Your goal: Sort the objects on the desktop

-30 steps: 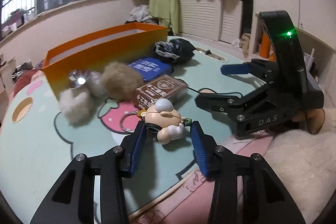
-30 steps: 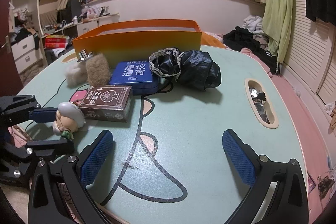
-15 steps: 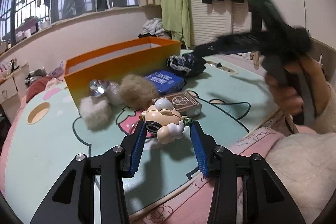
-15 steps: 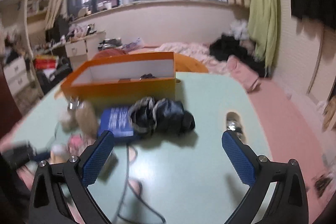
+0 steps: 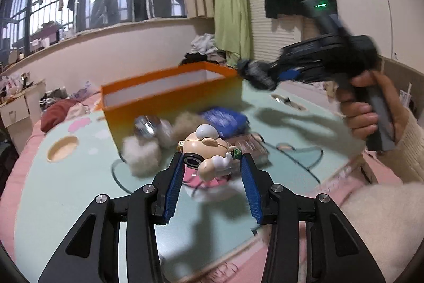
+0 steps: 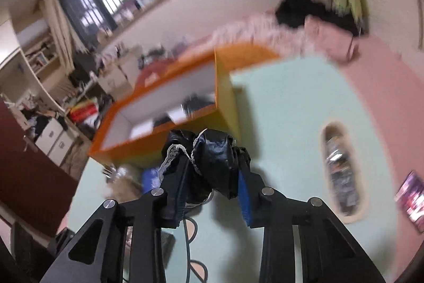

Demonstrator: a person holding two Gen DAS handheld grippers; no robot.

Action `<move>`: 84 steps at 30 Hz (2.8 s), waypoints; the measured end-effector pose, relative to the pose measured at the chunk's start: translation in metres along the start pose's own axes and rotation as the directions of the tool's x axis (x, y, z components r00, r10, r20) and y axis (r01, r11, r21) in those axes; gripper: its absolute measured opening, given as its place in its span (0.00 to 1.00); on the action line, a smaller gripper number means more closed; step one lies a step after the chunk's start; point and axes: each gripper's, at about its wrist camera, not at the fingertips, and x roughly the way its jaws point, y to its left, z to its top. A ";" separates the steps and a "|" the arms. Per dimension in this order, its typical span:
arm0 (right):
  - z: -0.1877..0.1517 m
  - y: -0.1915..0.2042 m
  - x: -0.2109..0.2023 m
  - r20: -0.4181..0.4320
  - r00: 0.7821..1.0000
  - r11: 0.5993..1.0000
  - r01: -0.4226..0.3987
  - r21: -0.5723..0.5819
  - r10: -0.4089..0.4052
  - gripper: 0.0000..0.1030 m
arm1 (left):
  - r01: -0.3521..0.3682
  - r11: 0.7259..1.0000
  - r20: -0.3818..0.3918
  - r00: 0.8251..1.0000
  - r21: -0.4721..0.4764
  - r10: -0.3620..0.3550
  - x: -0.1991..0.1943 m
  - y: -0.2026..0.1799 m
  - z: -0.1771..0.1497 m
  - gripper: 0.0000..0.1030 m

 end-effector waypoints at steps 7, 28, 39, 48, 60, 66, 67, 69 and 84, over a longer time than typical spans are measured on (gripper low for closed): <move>0.042 0.054 -0.020 0.145 0.989 0.994 -0.019 -0.111 0.035 0.32 | -0.015 0.994 0.094 0.995 -0.108 0.025 0.014 0.025 0.093 0.43; -0.059 0.057 -0.005 -0.020 0.997 0.965 0.062 -0.253 -0.069 0.92 | 0.049 0.980 -0.222 0.971 -0.195 -0.093 0.022 0.032 0.023 0.78; -0.110 0.057 0.025 -0.073 0.983 0.898 0.124 -0.423 -0.170 1.00 | -0.134 0.986 -0.263 0.959 -0.097 0.105 0.034 0.013 -0.012 1.00; -0.104 0.057 0.021 -0.048 0.988 0.897 0.110 -0.428 -0.144 1.00 | -0.130 0.987 -0.241 0.965 -0.095 0.104 0.036 0.014 -0.011 1.00; -0.108 0.056 0.021 -0.045 0.989 0.897 0.110 -0.427 -0.143 1.00 | -0.131 0.987 -0.241 0.965 -0.095 0.104 0.035 0.015 -0.010 1.00; -0.111 0.054 0.023 -0.045 0.989 0.897 0.110 -0.427 -0.142 1.00 | -0.131 0.987 -0.241 0.965 -0.095 0.105 0.035 0.015 -0.010 1.00; -0.111 0.054 0.023 -0.045 0.989 0.898 0.110 -0.427 -0.143 1.00 | -0.131 0.987 -0.241 0.965 -0.095 0.104 0.035 0.015 -0.010 1.00; -0.111 0.054 0.022 -0.043 0.989 0.899 0.113 -0.424 -0.145 1.00 | -0.133 0.986 -0.241 0.965 -0.096 0.106 0.034 0.014 -0.010 1.00; -0.079 0.088 0.044 -0.103 0.991 0.918 0.041 -0.395 -0.088 1.00 | -0.331 0.921 -0.246 0.928 -0.206 0.279 0.033 0.043 -0.015 1.00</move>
